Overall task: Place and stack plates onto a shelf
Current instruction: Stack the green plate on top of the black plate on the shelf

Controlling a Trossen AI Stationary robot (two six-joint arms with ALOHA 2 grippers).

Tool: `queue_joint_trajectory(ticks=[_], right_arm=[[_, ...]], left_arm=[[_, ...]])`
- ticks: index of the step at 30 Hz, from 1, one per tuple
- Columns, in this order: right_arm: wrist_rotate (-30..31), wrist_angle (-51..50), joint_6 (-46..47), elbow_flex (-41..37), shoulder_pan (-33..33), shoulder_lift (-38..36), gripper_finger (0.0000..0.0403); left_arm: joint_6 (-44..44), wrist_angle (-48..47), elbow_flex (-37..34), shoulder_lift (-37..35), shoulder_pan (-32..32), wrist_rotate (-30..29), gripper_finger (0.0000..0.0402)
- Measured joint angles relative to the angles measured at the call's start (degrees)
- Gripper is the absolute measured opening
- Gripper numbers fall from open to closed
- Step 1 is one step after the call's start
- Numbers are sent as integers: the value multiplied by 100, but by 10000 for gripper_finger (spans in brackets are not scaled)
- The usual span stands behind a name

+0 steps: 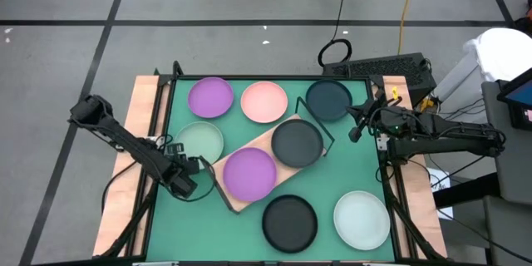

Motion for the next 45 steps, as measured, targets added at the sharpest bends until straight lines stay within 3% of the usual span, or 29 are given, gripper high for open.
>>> queue_joint_trajectory(ticks=[10, 18, 36, 45], right_arm=[[0, -1, 1, 0, 0, 0, 0], [-2, 1, 2, -2, 0, 2, 0], [-307, 602, -749, -7, -2, 2, 0], [-1211, 1702, -1202, -7, -2, 108, 0]], left_arm=[[-31, -76, 2, 35, 0, -169, 14], [-276, -697, 313, 35, -4, -366, 10], [-445, -3316, 2339, -2, 9, -1450, 10], [384, -3335, 3385, -42, 10, -1993, 10]])
